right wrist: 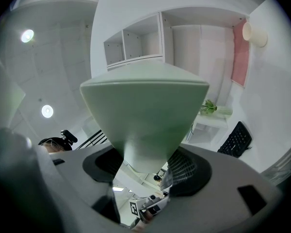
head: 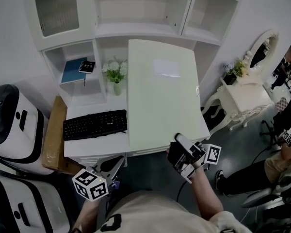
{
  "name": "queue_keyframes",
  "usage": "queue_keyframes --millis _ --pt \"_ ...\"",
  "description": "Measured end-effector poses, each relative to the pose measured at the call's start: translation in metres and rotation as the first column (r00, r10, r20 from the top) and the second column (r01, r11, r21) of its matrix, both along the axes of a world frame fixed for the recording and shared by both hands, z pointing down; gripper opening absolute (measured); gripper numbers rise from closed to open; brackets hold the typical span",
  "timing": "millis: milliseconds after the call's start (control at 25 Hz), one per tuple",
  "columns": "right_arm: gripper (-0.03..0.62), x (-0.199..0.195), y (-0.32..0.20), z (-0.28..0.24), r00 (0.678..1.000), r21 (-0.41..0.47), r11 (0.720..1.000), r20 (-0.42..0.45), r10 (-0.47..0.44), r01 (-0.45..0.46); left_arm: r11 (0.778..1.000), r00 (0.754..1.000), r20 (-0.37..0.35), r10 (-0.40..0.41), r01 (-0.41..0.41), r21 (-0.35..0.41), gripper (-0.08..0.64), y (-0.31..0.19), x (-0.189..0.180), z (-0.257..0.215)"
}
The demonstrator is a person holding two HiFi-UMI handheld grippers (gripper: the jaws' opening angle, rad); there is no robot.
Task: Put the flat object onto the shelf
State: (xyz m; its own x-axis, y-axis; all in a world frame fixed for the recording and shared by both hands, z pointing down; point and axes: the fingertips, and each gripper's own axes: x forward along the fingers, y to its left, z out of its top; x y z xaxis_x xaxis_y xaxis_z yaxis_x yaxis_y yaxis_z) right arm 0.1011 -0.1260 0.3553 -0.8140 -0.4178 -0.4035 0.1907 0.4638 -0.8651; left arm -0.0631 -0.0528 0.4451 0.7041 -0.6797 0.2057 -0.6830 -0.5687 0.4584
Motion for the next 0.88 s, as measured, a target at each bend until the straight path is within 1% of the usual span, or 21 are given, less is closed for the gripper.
queue_keyframes --millis 360,480,680,880 --pt "0.295 -0.016 -0.011 -0.014 1.0 0.025 0.999 0.007 0.025 -0.025 1.0 1.0 -0.025 0.011 -0.01 0.019 0.014 -0.003 -0.019 -0.002" --pt "0.296 -0.022 -0.015 -0.021 0.999 0.031 0.999 0.01 0.04 -0.04 1.0 0.999 -0.029 0.018 -0.018 0.015 0.014 -0.003 -0.028 -0.001" --pt "0.295 -0.032 -0.021 -0.027 0.998 0.043 0.997 -0.012 0.069 -0.069 0.999 0.999 -0.032 0.035 -0.035 0.009 0.014 0.0 -0.043 0.001" --pt "0.295 -0.045 -0.031 -0.035 0.997 0.044 0.996 -0.003 0.082 -0.081 0.999 0.997 -0.054 0.048 -0.048 0.007 0.014 0.005 -0.056 0.001"
